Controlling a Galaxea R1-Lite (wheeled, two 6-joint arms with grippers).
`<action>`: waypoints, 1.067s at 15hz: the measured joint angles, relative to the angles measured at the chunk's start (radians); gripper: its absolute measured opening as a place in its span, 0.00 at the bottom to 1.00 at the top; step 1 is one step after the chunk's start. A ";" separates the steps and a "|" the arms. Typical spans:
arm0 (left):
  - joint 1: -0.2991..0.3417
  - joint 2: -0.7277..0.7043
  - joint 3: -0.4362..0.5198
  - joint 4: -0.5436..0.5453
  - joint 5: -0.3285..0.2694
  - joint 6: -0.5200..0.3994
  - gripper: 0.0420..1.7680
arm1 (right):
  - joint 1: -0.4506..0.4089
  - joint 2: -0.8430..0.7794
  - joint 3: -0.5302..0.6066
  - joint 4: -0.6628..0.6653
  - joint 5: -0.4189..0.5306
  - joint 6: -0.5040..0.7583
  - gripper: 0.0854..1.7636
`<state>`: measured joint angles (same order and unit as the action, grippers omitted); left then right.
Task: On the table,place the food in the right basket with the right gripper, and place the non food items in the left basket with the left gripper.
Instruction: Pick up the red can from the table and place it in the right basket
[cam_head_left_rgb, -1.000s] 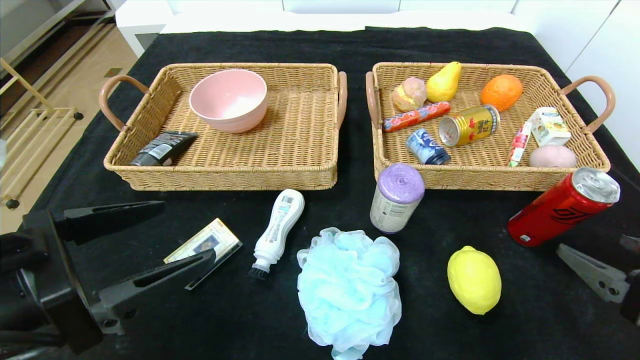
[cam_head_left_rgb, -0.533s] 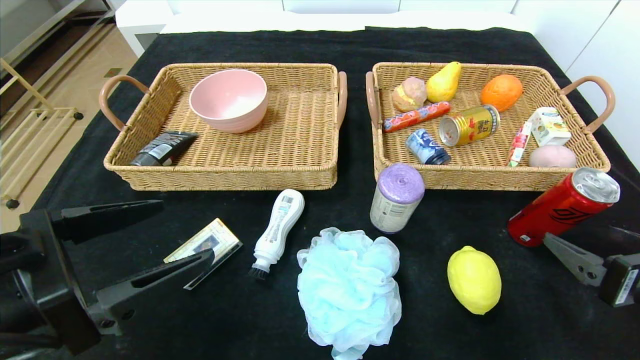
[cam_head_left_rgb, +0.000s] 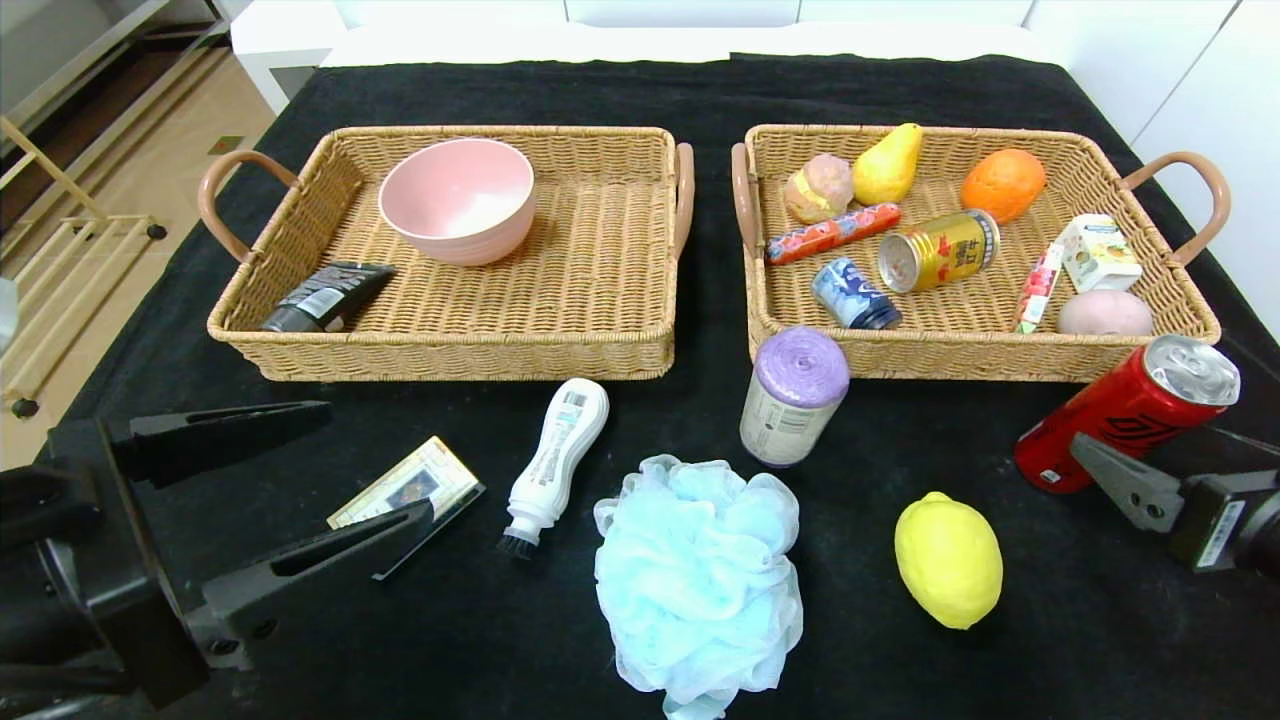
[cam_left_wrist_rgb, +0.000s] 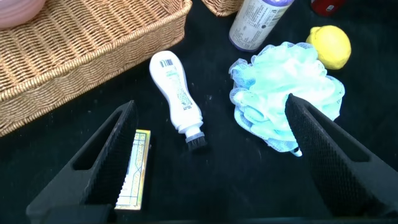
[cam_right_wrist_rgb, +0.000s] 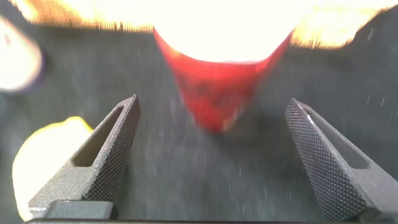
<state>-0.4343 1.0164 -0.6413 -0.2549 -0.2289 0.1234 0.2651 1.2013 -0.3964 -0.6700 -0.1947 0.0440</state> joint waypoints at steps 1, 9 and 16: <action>0.000 0.000 0.000 0.000 0.000 0.000 0.97 | 0.000 0.020 0.003 -0.058 -0.013 0.000 0.97; 0.001 0.000 0.001 -0.001 0.000 0.000 0.97 | -0.006 0.124 0.005 -0.217 -0.039 0.011 0.97; 0.001 0.002 0.004 -0.002 0.000 0.002 0.97 | -0.013 0.160 0.016 -0.269 -0.066 0.014 0.94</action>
<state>-0.4328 1.0187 -0.6372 -0.2568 -0.2285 0.1251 0.2519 1.3609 -0.3800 -0.9394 -0.2602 0.0585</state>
